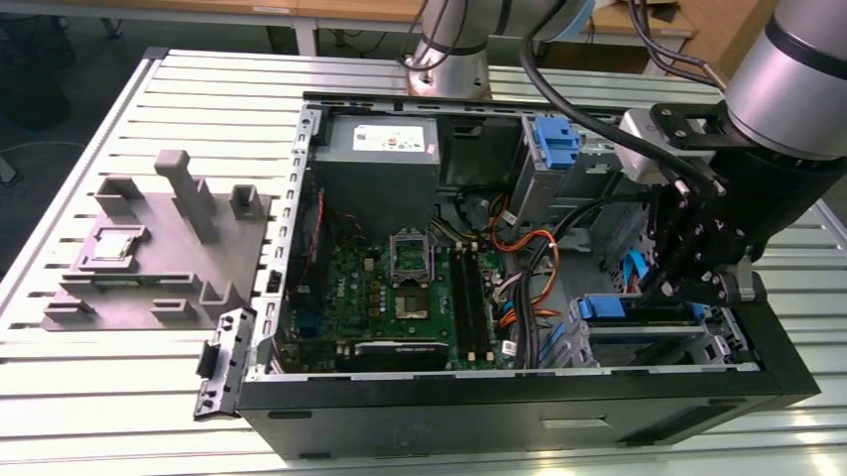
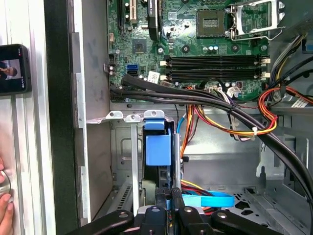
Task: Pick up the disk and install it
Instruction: 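Insert the second disk wire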
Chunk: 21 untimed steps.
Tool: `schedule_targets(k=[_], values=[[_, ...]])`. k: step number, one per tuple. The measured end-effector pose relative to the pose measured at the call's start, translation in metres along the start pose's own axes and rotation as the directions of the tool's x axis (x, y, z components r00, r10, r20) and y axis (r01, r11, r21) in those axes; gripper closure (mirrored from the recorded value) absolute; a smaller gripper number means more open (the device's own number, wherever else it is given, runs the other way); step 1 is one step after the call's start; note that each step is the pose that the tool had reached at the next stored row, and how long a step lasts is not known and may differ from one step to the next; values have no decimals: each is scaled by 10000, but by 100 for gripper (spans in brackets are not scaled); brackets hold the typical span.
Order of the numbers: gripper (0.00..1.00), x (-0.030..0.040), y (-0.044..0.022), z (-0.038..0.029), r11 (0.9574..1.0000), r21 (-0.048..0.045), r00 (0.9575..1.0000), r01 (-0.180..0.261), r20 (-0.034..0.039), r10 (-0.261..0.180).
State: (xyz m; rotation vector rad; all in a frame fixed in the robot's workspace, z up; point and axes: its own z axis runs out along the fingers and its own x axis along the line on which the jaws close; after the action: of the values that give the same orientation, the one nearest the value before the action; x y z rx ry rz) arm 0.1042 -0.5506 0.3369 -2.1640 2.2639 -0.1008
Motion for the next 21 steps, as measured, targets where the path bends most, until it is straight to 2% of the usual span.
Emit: schedule_targets(k=[9, 16, 21], values=[[84, 5, 1, 22, 10000, -2, 10000, -22, 0, 22], [84, -1, 0, 3, 10000, -6, 10000, -93, -5, 93], [84, -2, 0, 12, 9997, -11, 9997, -229, -11, 229]])
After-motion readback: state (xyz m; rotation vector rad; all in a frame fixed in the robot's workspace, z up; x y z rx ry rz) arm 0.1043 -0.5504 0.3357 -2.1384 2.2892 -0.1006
